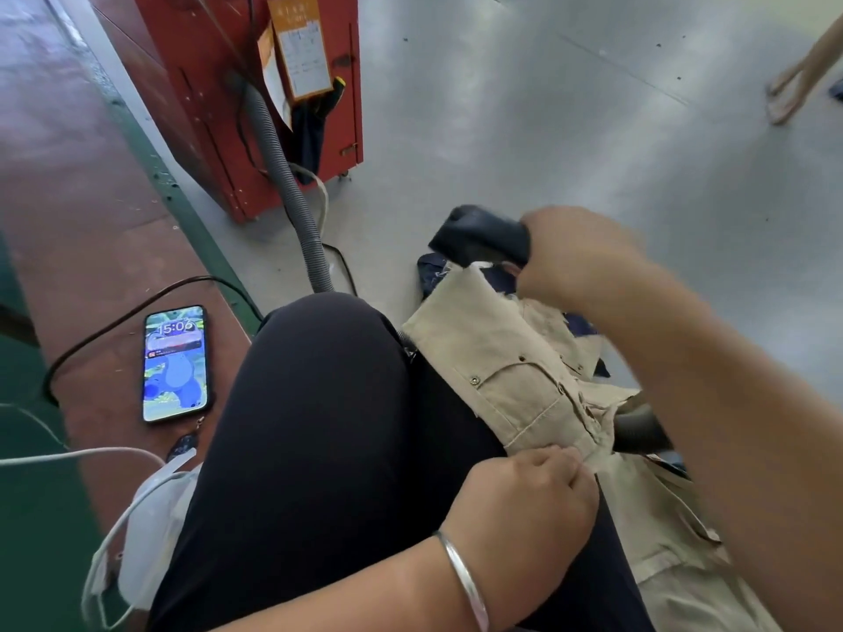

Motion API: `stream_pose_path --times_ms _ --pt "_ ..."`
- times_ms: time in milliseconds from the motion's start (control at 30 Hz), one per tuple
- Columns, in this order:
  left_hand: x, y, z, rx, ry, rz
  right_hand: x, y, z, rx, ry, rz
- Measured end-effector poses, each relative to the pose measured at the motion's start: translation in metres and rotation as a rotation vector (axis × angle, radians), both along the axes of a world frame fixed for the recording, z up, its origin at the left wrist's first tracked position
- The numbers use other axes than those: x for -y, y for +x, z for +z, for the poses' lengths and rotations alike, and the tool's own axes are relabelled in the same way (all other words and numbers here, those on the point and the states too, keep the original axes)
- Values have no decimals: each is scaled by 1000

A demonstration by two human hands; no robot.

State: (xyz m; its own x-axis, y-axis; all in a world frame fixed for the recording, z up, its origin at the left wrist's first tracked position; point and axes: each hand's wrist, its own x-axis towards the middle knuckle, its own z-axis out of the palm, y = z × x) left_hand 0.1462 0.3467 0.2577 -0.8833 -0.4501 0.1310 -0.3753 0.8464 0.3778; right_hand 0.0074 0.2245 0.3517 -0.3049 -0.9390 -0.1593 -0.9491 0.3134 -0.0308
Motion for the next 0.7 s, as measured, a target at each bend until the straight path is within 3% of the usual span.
stream_pose_path --times_ms 133,333,467,600,700 --pt "5 5 0 -38 56 23 -61 -35 29 176 -43 -46" --pt "1 19 6 -130 121 16 -140 -44 15 100 68 -107" --pt "1 24 13 -37 186 1 -132 -42 -7 115 49 -123" --pt "11 26 29 175 216 -28 -86 -47 -23 171 51 -188" --pt "42 26 46 239 53 31 -57 -57 -28 248 26 -249"
